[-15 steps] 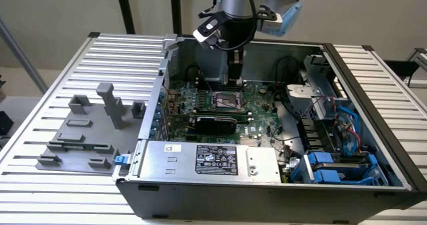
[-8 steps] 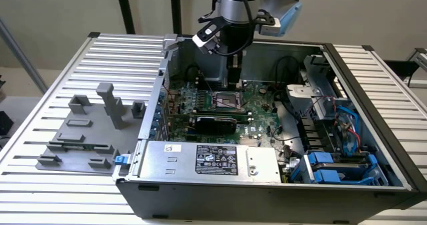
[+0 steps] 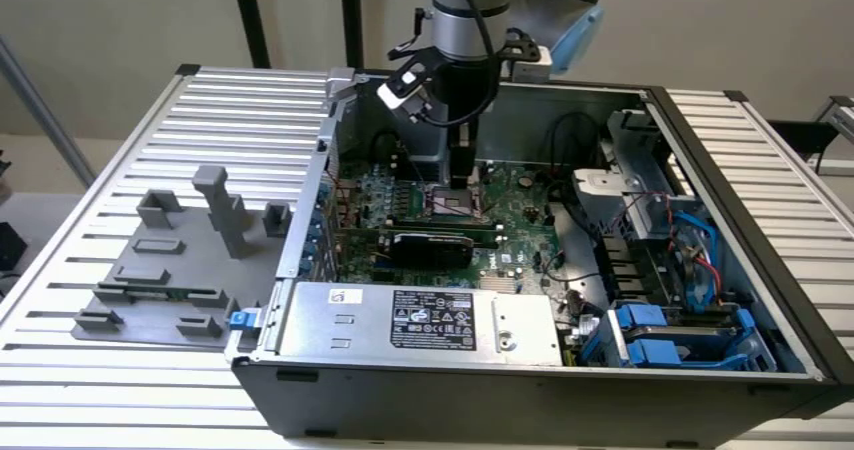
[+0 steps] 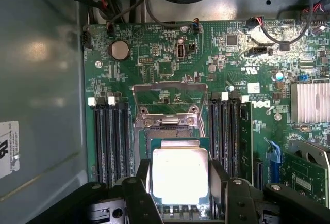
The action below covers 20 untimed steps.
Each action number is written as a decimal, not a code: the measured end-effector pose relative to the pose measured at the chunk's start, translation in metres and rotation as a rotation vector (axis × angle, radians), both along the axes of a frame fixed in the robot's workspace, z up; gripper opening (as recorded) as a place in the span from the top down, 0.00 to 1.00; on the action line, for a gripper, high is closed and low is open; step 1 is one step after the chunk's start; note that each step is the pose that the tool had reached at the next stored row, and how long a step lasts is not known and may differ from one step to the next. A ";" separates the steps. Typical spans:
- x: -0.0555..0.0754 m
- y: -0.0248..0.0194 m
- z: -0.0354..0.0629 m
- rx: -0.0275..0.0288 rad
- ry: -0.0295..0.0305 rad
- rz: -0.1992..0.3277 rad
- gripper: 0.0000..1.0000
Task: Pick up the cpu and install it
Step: 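Place the cpu into insertion slot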
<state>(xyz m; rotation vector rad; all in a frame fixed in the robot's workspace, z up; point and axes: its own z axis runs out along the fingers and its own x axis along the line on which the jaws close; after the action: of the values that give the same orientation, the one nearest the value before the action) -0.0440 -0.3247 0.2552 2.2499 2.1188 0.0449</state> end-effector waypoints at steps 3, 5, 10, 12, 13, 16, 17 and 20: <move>-0.002 -0.0004 -0.0046 0.0001 -0.0046 0.009 0.45; -0.003 -0.0004 -0.0078 0.0002 -0.0074 0.014 0.45; -0.004 -0.0004 -0.0148 0.0001 -0.0134 0.026 0.45; -0.005 -0.0004 -0.0183 0.0001 -0.0158 0.029 0.45; -0.005 -0.0004 -0.0199 0.0001 -0.0162 0.030 0.45; -0.005 0.0003 -0.0246 0.0001 -0.0166 0.029 0.45; -0.005 0.0005 -0.0262 0.0000 -0.0167 0.029 0.45; -0.005 0.0013 -0.0305 -0.0001 -0.0170 0.030 0.45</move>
<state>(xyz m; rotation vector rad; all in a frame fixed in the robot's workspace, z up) -0.0491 -0.3234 0.2247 2.2102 2.1435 0.0648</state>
